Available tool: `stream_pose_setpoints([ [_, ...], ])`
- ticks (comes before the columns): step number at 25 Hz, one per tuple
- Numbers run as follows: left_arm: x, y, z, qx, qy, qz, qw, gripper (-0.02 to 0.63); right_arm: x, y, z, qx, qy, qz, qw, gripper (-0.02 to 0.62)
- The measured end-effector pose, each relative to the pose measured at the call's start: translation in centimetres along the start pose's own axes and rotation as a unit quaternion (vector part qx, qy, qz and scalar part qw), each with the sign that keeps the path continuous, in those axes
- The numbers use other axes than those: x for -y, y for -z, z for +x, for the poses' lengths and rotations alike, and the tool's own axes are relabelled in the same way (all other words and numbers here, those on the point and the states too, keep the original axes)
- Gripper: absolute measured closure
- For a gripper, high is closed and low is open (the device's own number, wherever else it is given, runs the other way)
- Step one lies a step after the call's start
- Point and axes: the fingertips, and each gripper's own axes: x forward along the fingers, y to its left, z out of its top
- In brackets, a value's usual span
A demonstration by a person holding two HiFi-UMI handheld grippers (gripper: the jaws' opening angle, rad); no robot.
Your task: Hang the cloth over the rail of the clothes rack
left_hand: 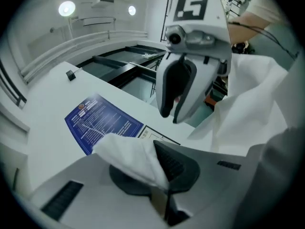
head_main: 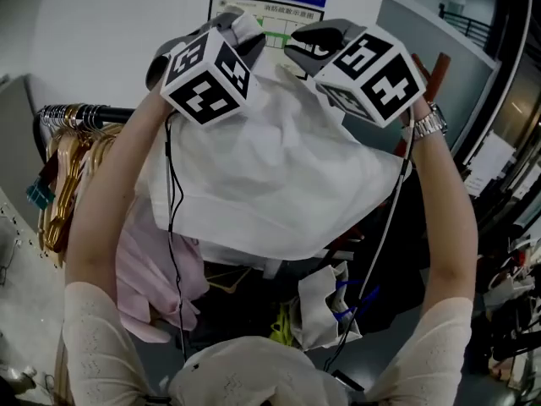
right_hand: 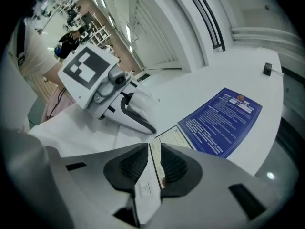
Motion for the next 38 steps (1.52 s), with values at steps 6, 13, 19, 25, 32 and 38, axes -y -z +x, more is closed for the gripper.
stream_pose_setpoints([
  [6, -0.1, -0.8, -0.2, 0.02, 0.029, -0.005, 0.9994, 0.589, -0.2, 0.5, 3.2, 0.02, -0.056, 0.046, 0.997, 0.503],
  [13, 1.0, -1.1, -0.1, 0.013, 0.075, 0.009, 0.9971, 0.589, -0.9, -0.1, 4.9, 0.024, -0.115, 0.066, 0.991, 0.503],
  [19, 1.3, -0.2, 0.1, 0.006, 0.101, -0.011, 0.9948, 0.589, -1.5, 0.4, 6.2, 0.018, -0.113, 0.065, 0.991, 0.536],
  [25, 1.4, 0.7, -0.5, -0.021, 0.094, 0.033, 0.9948, 0.589, -1.9, 1.6, 7.2, -0.025, -0.106, 0.075, 0.991, 0.572],
  [32, 0.1, 1.2, -3.0, -0.039, 0.101, 0.062, 0.9922, 0.589, -2.2, 0.1, 6.9, -0.003, -0.121, 0.089, 0.989, 0.572],
  [38, 0.1, 2.1, -5.6, -0.048, 0.102, 0.077, 0.9906, 0.589, -2.6, 0.0, 6.7, -0.004, -0.126, 0.086, 0.988, 0.572],
])
